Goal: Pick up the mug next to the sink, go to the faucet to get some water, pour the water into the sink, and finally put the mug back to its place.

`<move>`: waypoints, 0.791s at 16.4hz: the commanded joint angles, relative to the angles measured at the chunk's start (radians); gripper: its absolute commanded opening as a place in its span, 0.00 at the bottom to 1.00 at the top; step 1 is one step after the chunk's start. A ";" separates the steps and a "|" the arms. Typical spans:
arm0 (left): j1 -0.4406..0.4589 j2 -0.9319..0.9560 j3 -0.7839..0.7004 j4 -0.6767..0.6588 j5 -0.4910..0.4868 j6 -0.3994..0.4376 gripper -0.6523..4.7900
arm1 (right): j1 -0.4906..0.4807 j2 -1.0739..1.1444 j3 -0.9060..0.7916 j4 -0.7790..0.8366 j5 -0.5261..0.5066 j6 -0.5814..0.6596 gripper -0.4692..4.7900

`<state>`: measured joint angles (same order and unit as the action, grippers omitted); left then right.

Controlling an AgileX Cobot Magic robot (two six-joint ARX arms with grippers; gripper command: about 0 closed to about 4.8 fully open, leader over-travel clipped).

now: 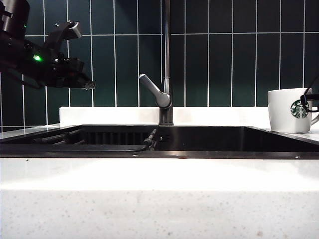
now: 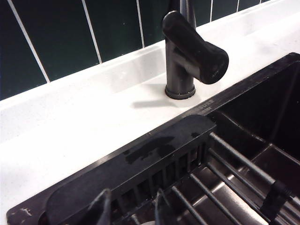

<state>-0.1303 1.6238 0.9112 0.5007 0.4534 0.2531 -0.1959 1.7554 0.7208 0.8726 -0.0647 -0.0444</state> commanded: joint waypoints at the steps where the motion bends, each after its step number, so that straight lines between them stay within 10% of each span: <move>1: -0.001 -0.004 0.003 0.011 0.009 -0.002 0.34 | 0.005 -0.031 0.006 0.028 -0.008 -0.009 0.09; 13: -0.001 -0.002 0.004 0.027 0.050 -0.002 0.34 | 0.026 -0.106 0.013 0.022 -0.050 0.034 0.09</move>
<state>-0.1303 1.6238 0.9112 0.5030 0.4946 0.2531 -0.1806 1.6630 0.7197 0.8276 -0.0788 -0.0437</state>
